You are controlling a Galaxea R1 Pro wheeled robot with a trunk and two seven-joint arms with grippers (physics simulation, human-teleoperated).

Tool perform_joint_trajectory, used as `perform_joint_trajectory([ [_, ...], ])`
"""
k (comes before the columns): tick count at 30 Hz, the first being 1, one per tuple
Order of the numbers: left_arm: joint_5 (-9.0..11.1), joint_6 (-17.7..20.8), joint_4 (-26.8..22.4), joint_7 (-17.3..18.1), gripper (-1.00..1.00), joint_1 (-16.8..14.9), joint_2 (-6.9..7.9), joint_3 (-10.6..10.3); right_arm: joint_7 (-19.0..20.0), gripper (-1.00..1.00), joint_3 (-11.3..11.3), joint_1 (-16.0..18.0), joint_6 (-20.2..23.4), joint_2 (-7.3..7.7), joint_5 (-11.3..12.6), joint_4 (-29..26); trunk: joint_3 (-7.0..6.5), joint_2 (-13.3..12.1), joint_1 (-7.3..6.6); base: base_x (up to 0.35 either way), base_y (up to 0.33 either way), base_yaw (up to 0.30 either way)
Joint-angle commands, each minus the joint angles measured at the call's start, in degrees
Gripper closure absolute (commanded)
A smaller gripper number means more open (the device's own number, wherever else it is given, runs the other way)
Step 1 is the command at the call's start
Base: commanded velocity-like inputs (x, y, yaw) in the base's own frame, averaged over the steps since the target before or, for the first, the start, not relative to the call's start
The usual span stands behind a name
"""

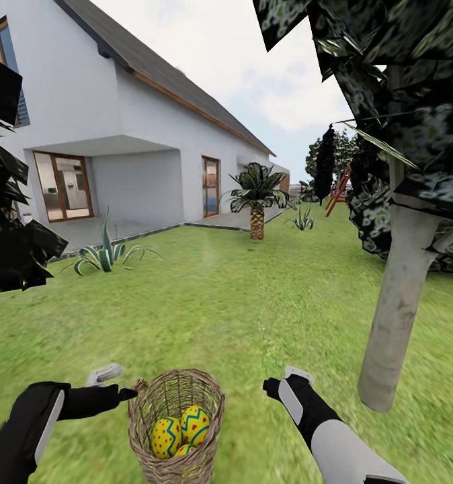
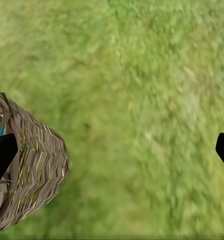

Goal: Take the three Easter eggs out of the wicker basket on the lawn in the garden, then place them on the lawn next to a single tree (choose any tree) so that all three eggs are next to the same tree and none are left in the basket.

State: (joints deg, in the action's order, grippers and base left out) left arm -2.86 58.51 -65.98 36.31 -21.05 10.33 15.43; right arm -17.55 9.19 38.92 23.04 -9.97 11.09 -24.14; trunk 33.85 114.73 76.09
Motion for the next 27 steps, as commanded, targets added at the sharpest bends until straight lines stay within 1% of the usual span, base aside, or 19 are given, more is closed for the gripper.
perform_joint_trajectory([
  [1,-0.4,0.2,0.0,-1.4,-1.00,0.0,-0.41,-1.6,-0.4,-1.00,0.0,0.0,0.2,-0.03,0.6,-0.1,0.07,0.0,-0.01,0.000,0.000,0.000],
  [2,-0.4,0.2,0.1,-2.4,-1.00,0.0,-0.79,-2.5,-0.4,-1.00,0.0,0.0,0.2,-0.03,0.6,-0.1,0.07,0.0,-0.01,0.000,0.000,0.000],
  [4,-0.4,0.2,0.2,-3.7,-1.00,0.0,-1.38,-3.6,-0.4,-1.00,0.0,0.0,0.2,-0.03,0.6,-0.1,0.07,0.0,-0.01,0.000,0.000,0.000],
  [7,-0.5,0.1,0.2,-4.4,-1.00,0.0,-1.72,-4.1,-0.4,-1.00,0.0,0.0,0.1,-0.03,0.6,-0.1,0.07,0.0,-0.01,0.000,0.000,0.000],
  [11,-0.5,0.2,0.2,-4.6,-1.00,0.0,-1.79,-4.3,-0.4,-1.00,0.0,0.0,0.1,-0.03,0.6,-0.1,0.07,0.0,-0.01,0.000,0.019,-0.001],
  [14,-0.5,0.2,0.2,-4.7,-1.00,0.0,-1.80,-4.3,-0.4,-1.00,0.0,0.0,0.1,-0.03,0.6,-0.1,-0.03,0.0,-0.01,-0.046,0.159,-0.090],
  [21,-0.5,0.2,0.2,-4.6,-1.00,0.0,-1.78,-4.4,-0.4,-1.00,0.0,0.0,0.1,-0.03,0.6,-0.1,-0.48,0.0,-0.01,-0.082,0.224,-0.181],
  [27,-0.5,0.1,0.2,-4.6,-1.00,0.0,-1.72,-4.3,-0.4,-1.00,0.0,0.0,0.1,-0.03,0.6,-0.1,-0.89,0.0,-0.01,0.020,0.182,-0.198],
])
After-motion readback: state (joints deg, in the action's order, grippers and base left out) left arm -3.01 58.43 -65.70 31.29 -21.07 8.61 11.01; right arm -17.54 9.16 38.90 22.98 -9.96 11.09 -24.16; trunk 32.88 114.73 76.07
